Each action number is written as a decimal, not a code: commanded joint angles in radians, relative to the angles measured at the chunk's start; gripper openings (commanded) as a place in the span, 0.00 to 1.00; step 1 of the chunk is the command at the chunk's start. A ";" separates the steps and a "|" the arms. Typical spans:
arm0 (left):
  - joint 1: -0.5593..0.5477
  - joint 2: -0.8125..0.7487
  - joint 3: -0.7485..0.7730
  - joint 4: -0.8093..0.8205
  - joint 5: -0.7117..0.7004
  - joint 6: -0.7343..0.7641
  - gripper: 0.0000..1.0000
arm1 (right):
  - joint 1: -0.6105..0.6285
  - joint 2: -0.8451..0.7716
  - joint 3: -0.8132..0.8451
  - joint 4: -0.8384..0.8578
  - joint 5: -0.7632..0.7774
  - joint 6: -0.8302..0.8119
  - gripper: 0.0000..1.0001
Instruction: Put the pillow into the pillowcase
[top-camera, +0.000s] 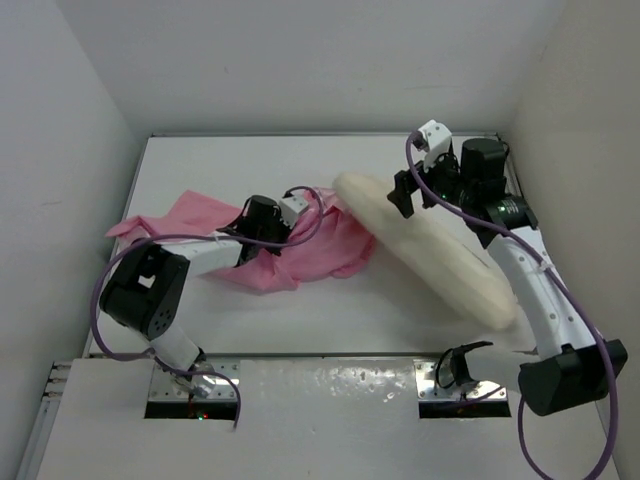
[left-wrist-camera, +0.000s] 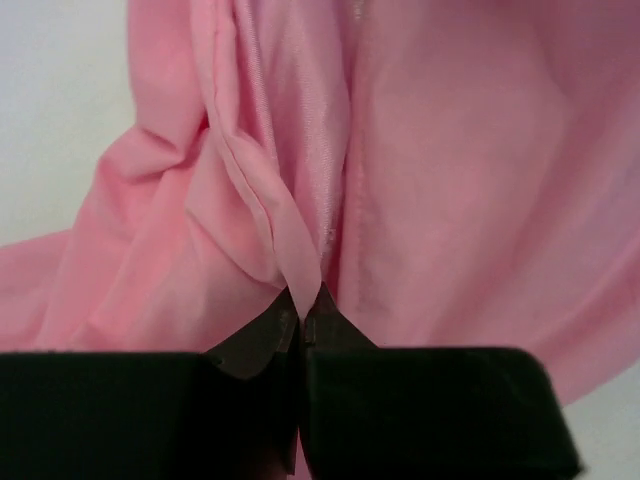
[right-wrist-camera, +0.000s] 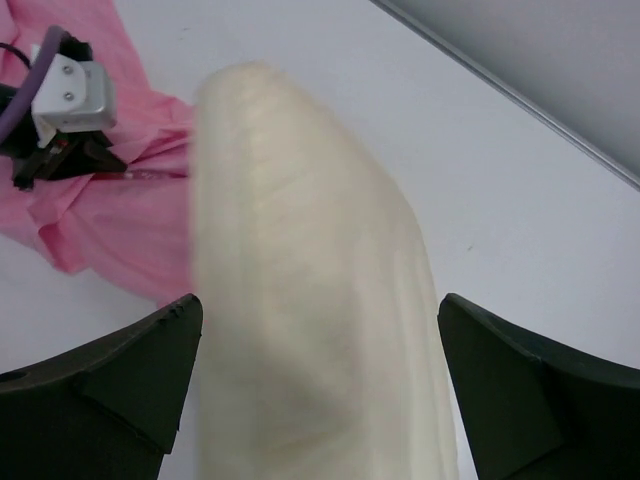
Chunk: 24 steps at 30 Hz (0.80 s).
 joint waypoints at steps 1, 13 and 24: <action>-0.003 -0.041 0.065 -0.011 -0.077 0.036 0.00 | 0.047 0.062 -0.059 0.186 0.078 0.095 0.99; 0.069 -0.165 0.194 -0.195 -0.028 0.013 0.00 | 0.020 0.548 0.102 0.399 0.017 0.389 0.99; 0.083 -0.178 0.159 -0.243 -0.055 0.039 0.34 | -0.057 1.139 0.596 0.140 -0.152 0.394 0.99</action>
